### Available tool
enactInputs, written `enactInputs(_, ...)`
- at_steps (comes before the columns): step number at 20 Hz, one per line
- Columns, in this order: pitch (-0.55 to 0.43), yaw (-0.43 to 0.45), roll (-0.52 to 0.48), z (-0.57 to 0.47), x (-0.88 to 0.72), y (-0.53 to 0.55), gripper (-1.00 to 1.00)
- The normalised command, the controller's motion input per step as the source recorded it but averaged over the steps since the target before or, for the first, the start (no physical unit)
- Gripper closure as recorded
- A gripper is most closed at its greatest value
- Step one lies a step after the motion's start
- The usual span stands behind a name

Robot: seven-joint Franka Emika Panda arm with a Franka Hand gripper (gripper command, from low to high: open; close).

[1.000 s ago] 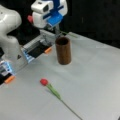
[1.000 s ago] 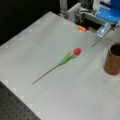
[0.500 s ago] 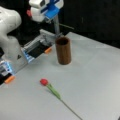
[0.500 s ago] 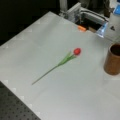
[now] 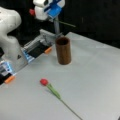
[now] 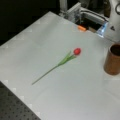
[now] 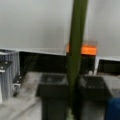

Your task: Flower insertion into a vase

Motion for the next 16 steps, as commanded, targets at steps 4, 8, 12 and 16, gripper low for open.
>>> enactInputs(4,-0.118,-0.096,0.149,-0.13,-0.39,-0.08,1.00)
enactInputs(8,-0.131,-0.097,0.198,-0.12,-0.39,-0.22,1.00)
enactInputs(12,-0.129,-0.103,0.226,-0.11,-0.36,-0.28,1.00)
enactInputs(16,-0.120,-0.083,0.180,-0.17,-0.29,-0.25,1.00)
